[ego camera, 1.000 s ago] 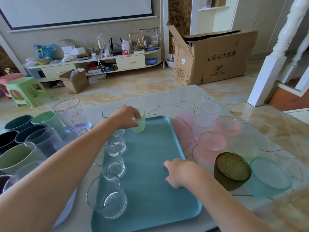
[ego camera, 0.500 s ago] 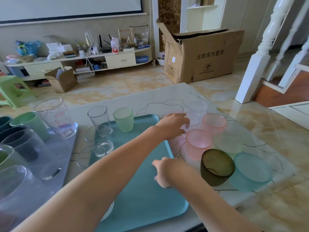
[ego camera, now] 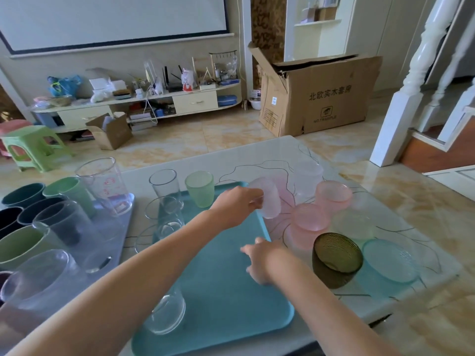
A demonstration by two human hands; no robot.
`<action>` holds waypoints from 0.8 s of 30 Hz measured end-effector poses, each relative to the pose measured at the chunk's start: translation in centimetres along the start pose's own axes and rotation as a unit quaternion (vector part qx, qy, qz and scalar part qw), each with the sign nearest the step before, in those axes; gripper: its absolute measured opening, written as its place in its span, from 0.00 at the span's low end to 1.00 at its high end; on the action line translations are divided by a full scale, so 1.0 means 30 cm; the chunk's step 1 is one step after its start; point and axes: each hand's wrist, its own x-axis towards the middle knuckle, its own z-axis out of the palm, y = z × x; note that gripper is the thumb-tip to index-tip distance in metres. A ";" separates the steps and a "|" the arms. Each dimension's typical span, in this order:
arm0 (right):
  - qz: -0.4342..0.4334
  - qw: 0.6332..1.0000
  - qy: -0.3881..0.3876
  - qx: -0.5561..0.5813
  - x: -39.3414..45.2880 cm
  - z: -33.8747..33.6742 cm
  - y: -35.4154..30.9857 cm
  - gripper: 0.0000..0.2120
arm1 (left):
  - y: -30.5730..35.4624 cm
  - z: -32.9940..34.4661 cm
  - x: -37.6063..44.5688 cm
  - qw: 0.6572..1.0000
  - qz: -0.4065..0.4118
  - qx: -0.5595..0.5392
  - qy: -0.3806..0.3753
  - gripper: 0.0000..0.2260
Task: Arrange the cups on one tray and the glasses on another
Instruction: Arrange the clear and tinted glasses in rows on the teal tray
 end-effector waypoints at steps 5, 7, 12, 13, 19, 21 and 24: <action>0.011 1.000 0.003 -0.004 0.025 0.011 0.012 0.25 | -0.072 -0.117 -0.132 0.998 -0.056 0.017 0.038 0.06; 0.022 1.000 -0.004 -0.009 0.030 0.009 0.008 0.26 | -0.107 -0.136 -0.181 0.995 -0.084 0.040 0.037 0.06; 0.029 0.999 -0.004 -0.026 0.040 0.009 -0.010 0.26 | -0.170 -0.127 -0.240 0.986 -0.128 0.109 0.007 0.06; 0.028 0.999 -0.004 -0.030 0.045 0.008 -0.010 0.26 | -0.173 -0.119 -0.241 0.984 -0.128 0.120 -0.011 0.07; 0.017 1.000 0.001 -0.026 0.050 0.006 0.004 0.25 | -0.182 -0.103 -0.215 0.984 -0.131 0.113 -0.050 0.05; 0.012 1.000 0.009 -0.016 0.047 0.013 0.011 0.24 | -0.177 -0.117 -0.211 0.982 -0.132 0.122 -0.049 0.05; 0.007 1.000 0.007 -0.014 0.036 0.014 0.020 0.23 | -0.164 -0.145 -0.212 0.983 -0.122 0.132 -0.044 0.15</action>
